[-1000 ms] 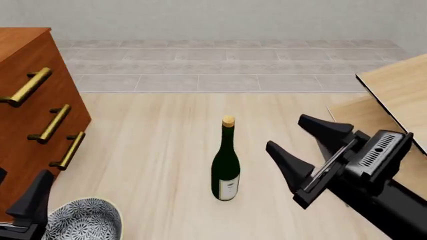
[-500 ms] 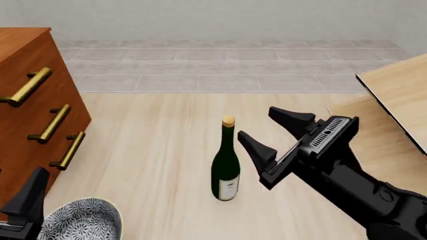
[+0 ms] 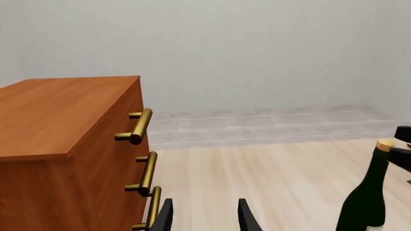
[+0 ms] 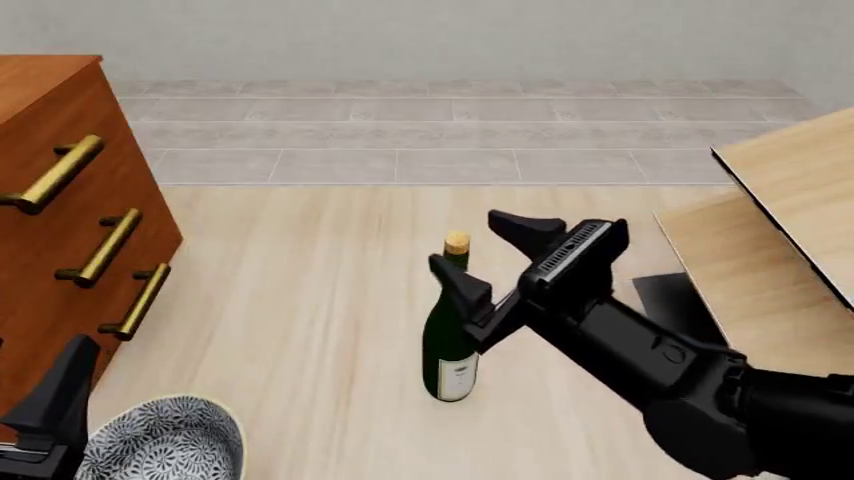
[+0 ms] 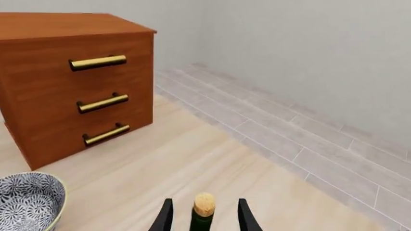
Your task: Put the wine bottle on the wine rack.
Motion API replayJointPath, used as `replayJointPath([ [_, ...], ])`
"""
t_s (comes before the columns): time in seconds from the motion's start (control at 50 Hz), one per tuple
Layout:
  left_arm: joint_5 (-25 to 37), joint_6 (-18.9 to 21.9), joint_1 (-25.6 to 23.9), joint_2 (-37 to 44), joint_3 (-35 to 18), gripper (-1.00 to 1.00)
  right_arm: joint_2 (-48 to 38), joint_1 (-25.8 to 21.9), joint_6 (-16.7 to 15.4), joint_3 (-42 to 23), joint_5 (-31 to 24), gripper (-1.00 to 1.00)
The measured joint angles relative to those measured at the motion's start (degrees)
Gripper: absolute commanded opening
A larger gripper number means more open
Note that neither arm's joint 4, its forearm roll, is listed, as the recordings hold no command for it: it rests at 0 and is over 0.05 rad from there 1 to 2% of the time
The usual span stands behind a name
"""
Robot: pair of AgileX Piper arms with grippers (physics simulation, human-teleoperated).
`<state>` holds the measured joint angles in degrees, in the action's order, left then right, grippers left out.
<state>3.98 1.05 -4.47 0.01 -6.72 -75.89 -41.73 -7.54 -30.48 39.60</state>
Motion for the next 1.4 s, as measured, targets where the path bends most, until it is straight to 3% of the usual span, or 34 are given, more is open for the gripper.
replayJointPath([
  [0.64,-0.16,0.41,0.81,0.0,0.32,1.0,-6.96,-0.38,0.63,-3.05,2.58,1.0],
  [0.66,-0.16,0.42,0.81,0.0,0.33,1.0,-6.98,-0.36,0.63,-3.04,2.6,-1.0],
  [1.18,0.01,0.44,0.69,0.0,0.04,1.0,-6.25,0.6,0.52,-2.6,2.08,-1.0],
  [1.4,0.32,0.37,0.35,0.0,-0.3,1.0,-1.82,0.39,0.36,-3.48,-2.09,-1.0],
])
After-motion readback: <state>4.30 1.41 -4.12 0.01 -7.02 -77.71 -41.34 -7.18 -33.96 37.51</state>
